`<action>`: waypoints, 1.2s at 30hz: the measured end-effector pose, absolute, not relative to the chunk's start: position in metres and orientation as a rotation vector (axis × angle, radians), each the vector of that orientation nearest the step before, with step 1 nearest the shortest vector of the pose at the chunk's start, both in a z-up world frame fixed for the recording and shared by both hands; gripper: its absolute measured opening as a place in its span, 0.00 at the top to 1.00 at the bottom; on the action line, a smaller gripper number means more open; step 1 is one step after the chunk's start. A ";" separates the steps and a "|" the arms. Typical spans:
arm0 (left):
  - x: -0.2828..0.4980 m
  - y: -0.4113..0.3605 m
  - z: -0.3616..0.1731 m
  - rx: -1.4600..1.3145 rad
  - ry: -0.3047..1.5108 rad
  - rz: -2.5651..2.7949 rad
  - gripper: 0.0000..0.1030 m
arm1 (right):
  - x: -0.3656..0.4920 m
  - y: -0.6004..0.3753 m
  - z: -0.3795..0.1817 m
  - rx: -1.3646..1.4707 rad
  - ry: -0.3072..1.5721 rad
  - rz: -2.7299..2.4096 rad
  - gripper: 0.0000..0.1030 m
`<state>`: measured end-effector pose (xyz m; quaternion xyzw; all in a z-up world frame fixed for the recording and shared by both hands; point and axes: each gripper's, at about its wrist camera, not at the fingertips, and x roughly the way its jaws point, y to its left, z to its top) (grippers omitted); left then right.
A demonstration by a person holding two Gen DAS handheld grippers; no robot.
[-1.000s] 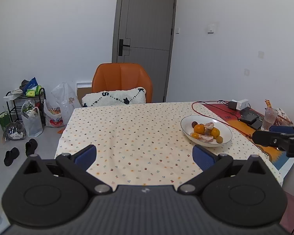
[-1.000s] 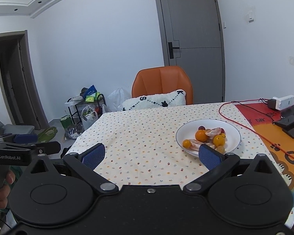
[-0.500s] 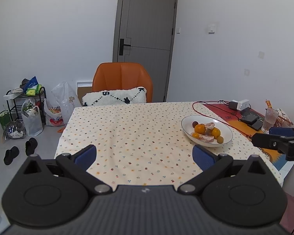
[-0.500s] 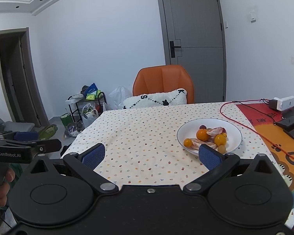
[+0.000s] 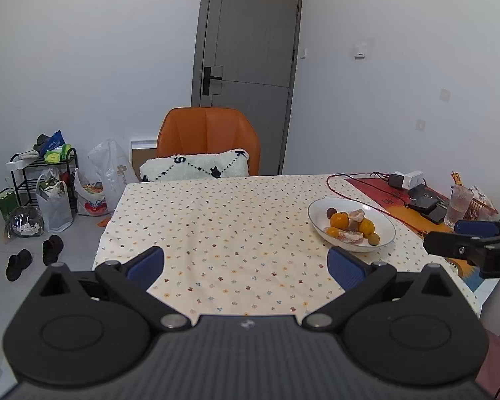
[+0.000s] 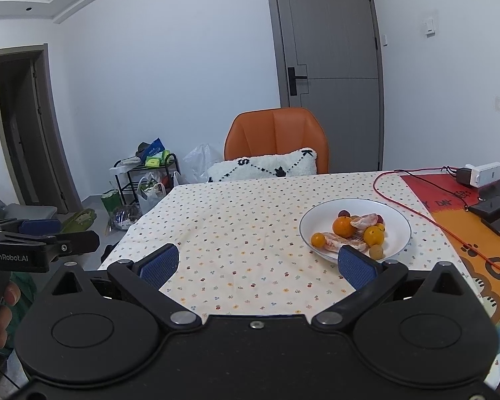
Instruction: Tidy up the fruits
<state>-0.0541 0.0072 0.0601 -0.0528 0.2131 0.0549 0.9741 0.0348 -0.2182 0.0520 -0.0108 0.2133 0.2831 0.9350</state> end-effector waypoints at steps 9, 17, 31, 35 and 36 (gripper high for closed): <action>-0.054 0.006 0.058 -0.106 0.435 0.110 0.00 | 0.035 -0.218 0.052 -0.023 0.436 0.576 0.00; -0.054 0.006 0.056 -0.107 0.440 0.111 0.00 | 0.036 -0.219 0.052 -0.021 0.436 0.572 0.00; -0.051 0.007 0.052 -0.101 0.450 0.102 0.00 | 0.037 -0.219 0.050 -0.019 0.445 0.573 0.00; -0.050 0.007 0.052 -0.099 0.453 0.098 0.00 | 0.038 -0.218 0.049 -0.019 0.448 0.570 0.00; -0.050 0.007 0.052 -0.099 0.453 0.098 0.00 | 0.038 -0.219 0.049 -0.018 0.448 0.569 0.00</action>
